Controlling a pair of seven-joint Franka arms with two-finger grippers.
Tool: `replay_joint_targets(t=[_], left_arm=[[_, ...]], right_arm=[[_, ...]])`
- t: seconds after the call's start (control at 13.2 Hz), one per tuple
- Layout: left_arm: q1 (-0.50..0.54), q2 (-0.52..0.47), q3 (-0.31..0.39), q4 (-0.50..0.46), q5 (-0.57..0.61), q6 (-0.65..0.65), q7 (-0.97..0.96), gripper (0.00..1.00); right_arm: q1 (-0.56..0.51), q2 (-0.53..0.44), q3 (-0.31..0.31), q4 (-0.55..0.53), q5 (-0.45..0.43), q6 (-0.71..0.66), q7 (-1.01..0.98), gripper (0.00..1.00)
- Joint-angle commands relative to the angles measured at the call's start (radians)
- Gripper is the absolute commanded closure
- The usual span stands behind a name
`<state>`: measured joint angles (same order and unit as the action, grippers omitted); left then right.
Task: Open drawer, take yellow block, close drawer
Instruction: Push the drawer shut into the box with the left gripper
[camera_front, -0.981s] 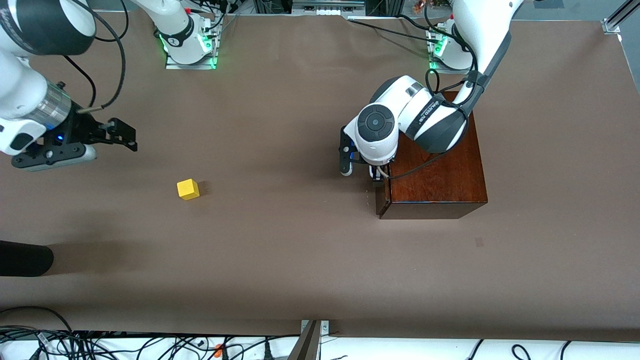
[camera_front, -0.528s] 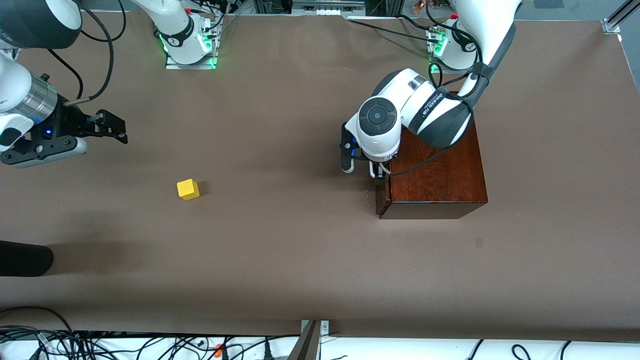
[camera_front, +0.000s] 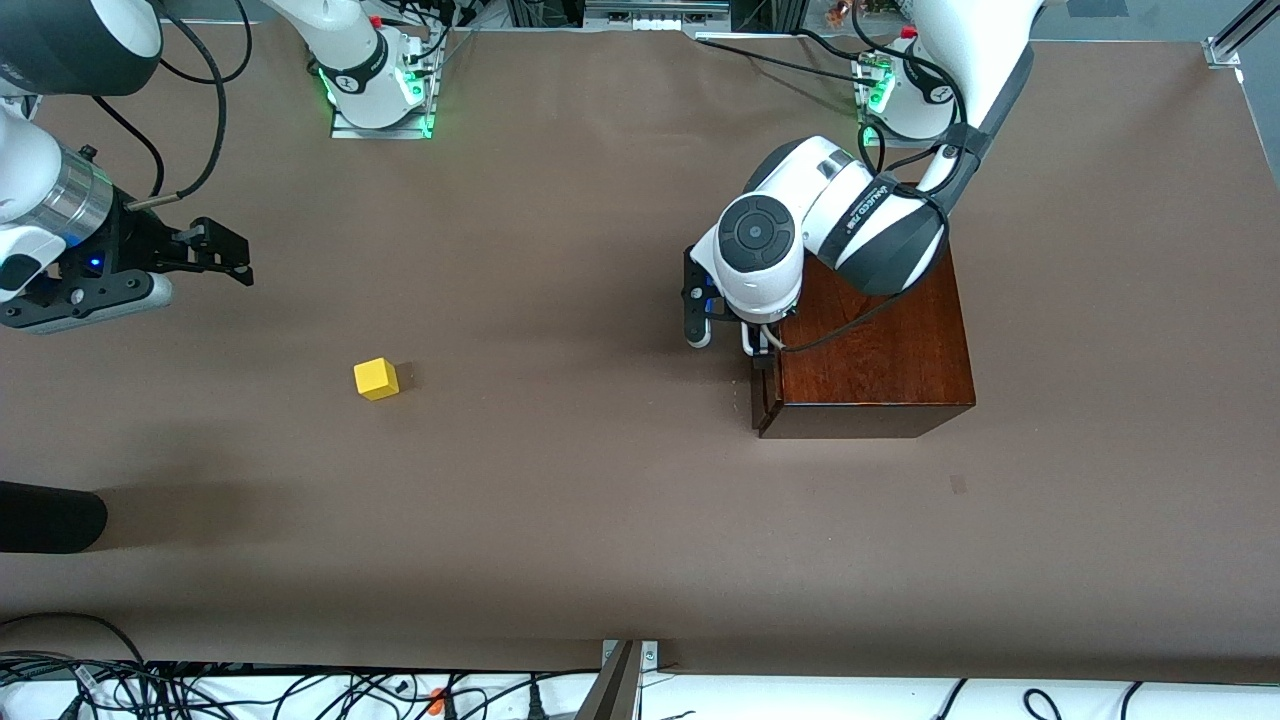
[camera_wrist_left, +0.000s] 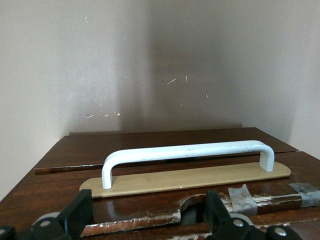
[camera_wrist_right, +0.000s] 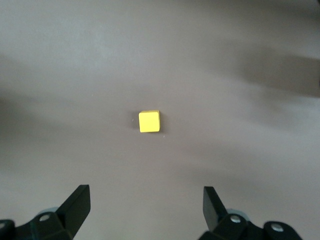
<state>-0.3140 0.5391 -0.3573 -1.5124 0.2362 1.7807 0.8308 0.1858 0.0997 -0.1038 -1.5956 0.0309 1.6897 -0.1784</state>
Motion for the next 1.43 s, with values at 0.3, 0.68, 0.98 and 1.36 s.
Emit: replay_joint_targets(t=[0.3,0.68,0.98,1.36], left_arm=[[0.007,-0.116,0.001,0.038,-0.115,-0.105,-0.269,0.00],[0.094,-0.159,0.001,0.181,-0.120,-0.329,-0.508,0.00],[0.220,-0.241,0.023,0.176,-0.149,-0.377,-0.535,0.00],[0.225,-0.442,0.276,0.007,-0.267,-0.282,-0.856,0.00]], right_arm=[[-0.008,0.014,0.009,0.028,-0.008,0.018,-0.003,0.00],[-0.011,0.014,0.007,0.028,-0.006,0.036,-0.004,0.00],[-0.009,0.014,0.007,0.028,-0.011,0.044,-0.003,0.00],[-0.009,0.014,0.007,0.026,-0.003,0.050,-0.003,0.00]])
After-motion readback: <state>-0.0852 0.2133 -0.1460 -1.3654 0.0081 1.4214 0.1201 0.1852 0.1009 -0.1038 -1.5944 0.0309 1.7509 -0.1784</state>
